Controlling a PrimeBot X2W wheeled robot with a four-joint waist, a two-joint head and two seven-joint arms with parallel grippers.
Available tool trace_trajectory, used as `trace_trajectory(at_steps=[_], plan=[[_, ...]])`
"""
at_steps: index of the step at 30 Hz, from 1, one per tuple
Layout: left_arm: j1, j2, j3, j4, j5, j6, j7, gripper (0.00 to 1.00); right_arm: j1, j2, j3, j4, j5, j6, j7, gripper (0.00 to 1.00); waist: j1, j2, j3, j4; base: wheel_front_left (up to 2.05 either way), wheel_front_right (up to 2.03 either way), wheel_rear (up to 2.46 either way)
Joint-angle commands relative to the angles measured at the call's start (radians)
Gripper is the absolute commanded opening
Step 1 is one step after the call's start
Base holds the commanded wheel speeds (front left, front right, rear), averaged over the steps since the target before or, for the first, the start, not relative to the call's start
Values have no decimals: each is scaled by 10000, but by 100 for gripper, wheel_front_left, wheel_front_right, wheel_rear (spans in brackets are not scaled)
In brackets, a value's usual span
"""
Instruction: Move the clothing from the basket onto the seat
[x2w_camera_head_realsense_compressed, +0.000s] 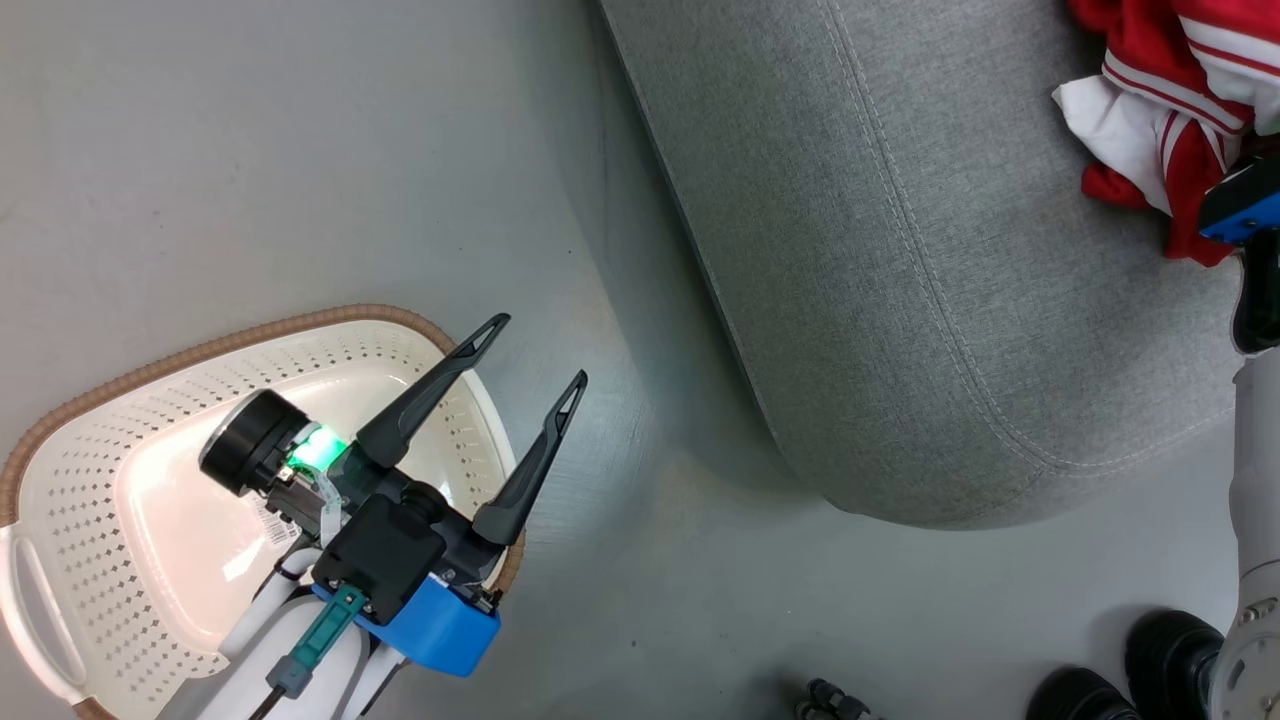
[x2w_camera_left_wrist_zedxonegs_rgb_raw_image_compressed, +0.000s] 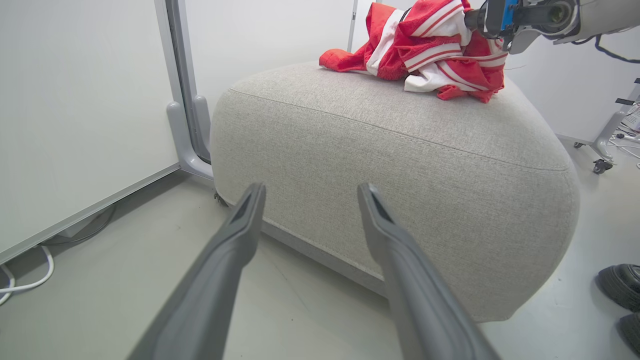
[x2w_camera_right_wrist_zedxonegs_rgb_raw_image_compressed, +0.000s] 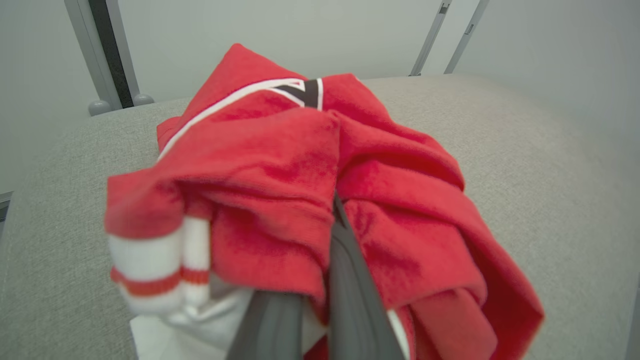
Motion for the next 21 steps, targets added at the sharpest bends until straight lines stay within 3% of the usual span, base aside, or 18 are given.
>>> trace_trajectory(at_steps=[1,5,6,7,8,9,10,21], plan=[[-39,14,-29,-28,1,40,-47,100,-39,-6,-51,83,-141,5,-48,0,-1,0,-10,10,0,0,0],[-131,-38,-48,46,-40,36,-47,100,-97,53,-175,154,-399,5,-87,1,-1,0,-113,23,0,0,0],[-159,-69,-65,71,-44,36,-47,100,-105,61,-189,121,-429,5,-85,15,-1,0,-160,40,0,0,0],[-194,-115,-75,89,-49,34,-49,100,-89,52,-212,54,-453,5,-89,34,-1,0,-201,64,0,0,0],[-226,-159,-78,123,-57,43,-47,100,-35,37,-237,-5,-497,5,-91,73,-1,0,-245,94,0,0,0],[-246,-207,-84,163,-58,64,-49,100,40,35,-267,-21,-516,4,-91,96,-1,0,-303,128,0,0,0],[-269,-267,-95,211,-65,74,-47,100,103,10,-296,-45,-520,5,-92,100,-1,0,-369,168,0,0,0],[-78,-1267,-240,1147,-405,20,-49,100,1044,-489,74,-179,-1238,5,-95,100,-1,0,-1775,910,0,0,0]])
